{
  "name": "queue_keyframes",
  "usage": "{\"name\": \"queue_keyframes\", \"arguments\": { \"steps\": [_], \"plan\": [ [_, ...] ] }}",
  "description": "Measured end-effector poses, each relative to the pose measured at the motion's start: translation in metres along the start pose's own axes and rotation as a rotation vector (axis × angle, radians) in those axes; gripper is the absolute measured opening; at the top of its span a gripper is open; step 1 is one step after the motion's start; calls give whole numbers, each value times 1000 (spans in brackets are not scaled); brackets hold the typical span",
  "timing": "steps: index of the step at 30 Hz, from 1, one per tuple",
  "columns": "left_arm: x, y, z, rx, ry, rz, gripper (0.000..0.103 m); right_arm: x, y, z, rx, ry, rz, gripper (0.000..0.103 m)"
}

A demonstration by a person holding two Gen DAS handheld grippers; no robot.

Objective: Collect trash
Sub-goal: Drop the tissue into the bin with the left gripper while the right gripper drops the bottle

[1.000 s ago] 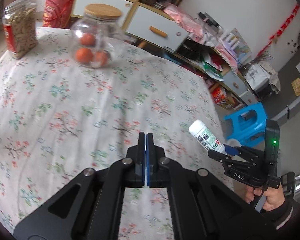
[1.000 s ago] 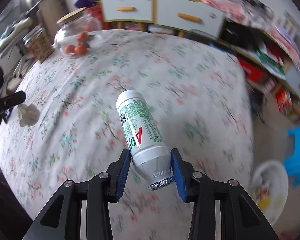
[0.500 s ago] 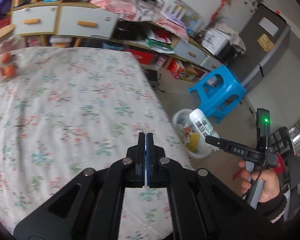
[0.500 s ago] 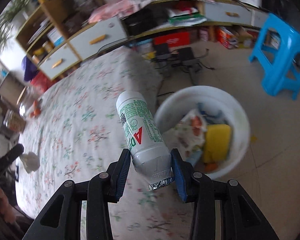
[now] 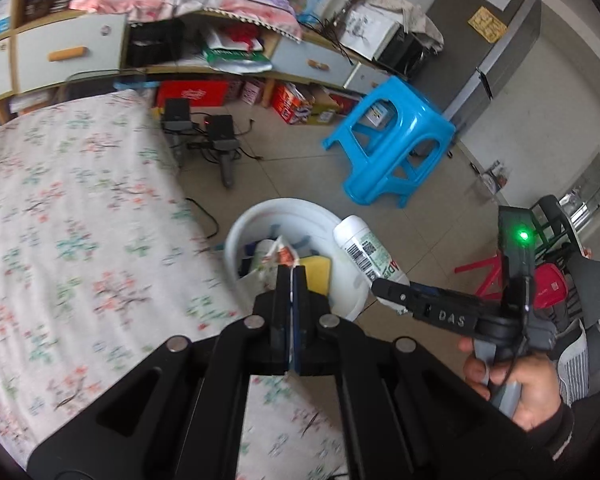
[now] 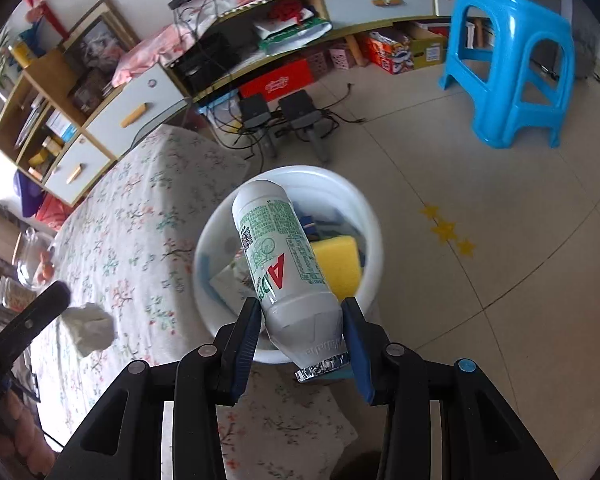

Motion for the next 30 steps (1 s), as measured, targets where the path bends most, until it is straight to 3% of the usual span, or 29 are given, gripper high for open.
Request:
{"name": "queue_keyframes", "arguments": {
  "steps": [5,6,9,10,20,21,22,23,30],
  "plan": [
    [-27,-7,12,-12,39,-16,1,-4,-9,9,-4,12,2,42],
    [-33,-8,15,-14,63,-31,10,-3,-10,10,-7,13,2,42],
    [-35,-11,8,-10,20,-29,51,-4,-13,16,-23,13,-1,42],
    [-33,-10,6,-9,10,-23,57,-4,-14,17,-25,12,-1,42],
    [-15,18,-17,-60,-130,-92,82,-9,-14,5,-18,1,1,44],
    [-13,22,-18,-65,-143,-100,88,-10,-15,2,-17,7,6,48],
    [-11,26,-20,-69,-161,-113,96,-10,-16,1,-14,12,13,69],
    [-8,32,-22,-73,-175,-123,99,-8,-16,-1,-12,17,34,81],
    [26,59,-29,-46,-246,-148,102,13,5,-12,21,38,64,83]
  ]
}}
Point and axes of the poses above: each gripper's, at about its wrist camera, not at the fingertips, and x roughly against the way its jaws point, z to its right, y to its underside, the point moved 8 cm from there along -x, roughly the way its jaws point, and after that the axes turned 15 degrees about -x, right-handed, at the moved point
